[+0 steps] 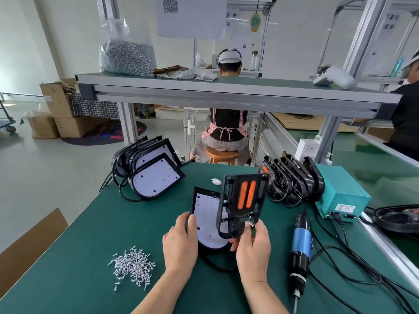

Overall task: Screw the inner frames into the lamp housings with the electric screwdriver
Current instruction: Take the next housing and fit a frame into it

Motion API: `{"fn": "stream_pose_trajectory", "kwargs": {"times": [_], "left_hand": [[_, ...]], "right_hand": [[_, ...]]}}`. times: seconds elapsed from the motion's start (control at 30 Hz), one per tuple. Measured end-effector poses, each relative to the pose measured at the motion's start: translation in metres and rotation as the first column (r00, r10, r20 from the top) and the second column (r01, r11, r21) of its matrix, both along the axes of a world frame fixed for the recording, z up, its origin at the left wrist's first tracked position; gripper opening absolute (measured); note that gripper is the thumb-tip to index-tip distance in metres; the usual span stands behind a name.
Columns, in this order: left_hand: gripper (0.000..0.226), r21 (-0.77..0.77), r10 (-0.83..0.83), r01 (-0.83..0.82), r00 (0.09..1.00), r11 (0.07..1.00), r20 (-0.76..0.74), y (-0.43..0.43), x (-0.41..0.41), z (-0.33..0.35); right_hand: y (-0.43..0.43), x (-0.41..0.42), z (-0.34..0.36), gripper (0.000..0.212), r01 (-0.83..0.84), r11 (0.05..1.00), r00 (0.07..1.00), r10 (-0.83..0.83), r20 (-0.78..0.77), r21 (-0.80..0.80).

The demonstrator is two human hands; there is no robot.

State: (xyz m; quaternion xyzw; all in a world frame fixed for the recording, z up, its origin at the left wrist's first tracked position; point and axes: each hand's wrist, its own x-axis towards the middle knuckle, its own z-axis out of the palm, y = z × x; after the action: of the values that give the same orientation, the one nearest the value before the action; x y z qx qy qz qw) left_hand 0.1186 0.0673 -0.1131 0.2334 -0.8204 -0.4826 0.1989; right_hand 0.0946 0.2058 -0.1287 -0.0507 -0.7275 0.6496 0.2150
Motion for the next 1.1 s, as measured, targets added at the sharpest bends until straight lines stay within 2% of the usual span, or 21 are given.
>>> {"fn": "stream_pose_trajectory", "kwargs": {"times": [0.13, 0.23, 0.37, 0.5, 0.57, 0.73, 0.9, 1.03, 1.1], "left_hand": [[0.039, -0.008, -0.008, 0.008, 1.000, 1.000, 0.025, 0.0001, -0.0012, 0.0013], [0.040, -0.017, -0.021, 0.021, 0.999, 1.000, 0.032, 0.0002, -0.0018, 0.0002], [0.038, -0.034, -0.024, 0.025, 0.999, 0.999, 0.028, -0.0007, -0.0029, -0.0018], [0.042, -0.029, -0.014, 0.015, 0.999, 0.999, 0.035, -0.0027, -0.0031, -0.0033], [0.043, -0.025, -0.012, 0.013, 0.999, 1.000, 0.037, -0.0029, -0.0030, -0.0041], [0.042, 0.003, -0.015, 0.015, 1.000, 1.000, 0.028, -0.0022, -0.0024, -0.0031], [0.040, 0.029, -0.013, 0.012, 1.000, 1.000, 0.025, -0.0008, -0.0024, -0.0013], [0.039, 0.067, -0.005, 0.004, 1.000, 0.998, 0.016, -0.0020, -0.0022, -0.0034], [0.041, 0.060, 0.004, -0.005, 1.000, 0.998, 0.021, -0.0022, -0.0030, -0.0046]], "right_hand": [[0.0006, -0.0029, -0.0008, 0.041, -0.045, 0.998, 0.994, 0.041, 0.097, 0.033], [0.0011, -0.0003, 0.0003, 0.058, -0.069, 0.998, 0.988, 0.070, 0.139, -0.008], [0.0003, 0.0007, 0.0024, 0.038, -0.070, 0.997, 0.987, 0.071, 0.147, -0.011], [0.0011, 0.0021, 0.0032, 0.008, -0.065, 0.998, 0.990, 0.064, 0.124, 0.004], [0.0017, 0.0025, 0.0031, 0.008, -0.073, 0.997, 0.988, 0.070, 0.140, 0.019], [-0.0004, 0.0040, 0.0060, 0.027, -0.119, 0.982, 0.987, 0.100, 0.128, 0.147], [-0.0024, 0.0039, 0.0049, 0.033, -0.085, 0.943, 0.996, 0.067, 0.065, 0.323], [-0.0053, 0.0038, 0.0029, 0.035, -0.147, 0.826, 0.988, 0.097, 0.121, 0.544], [-0.0059, 0.0045, 0.0030, 0.036, -0.175, 0.780, 0.982, 0.099, 0.158, 0.601]]}}
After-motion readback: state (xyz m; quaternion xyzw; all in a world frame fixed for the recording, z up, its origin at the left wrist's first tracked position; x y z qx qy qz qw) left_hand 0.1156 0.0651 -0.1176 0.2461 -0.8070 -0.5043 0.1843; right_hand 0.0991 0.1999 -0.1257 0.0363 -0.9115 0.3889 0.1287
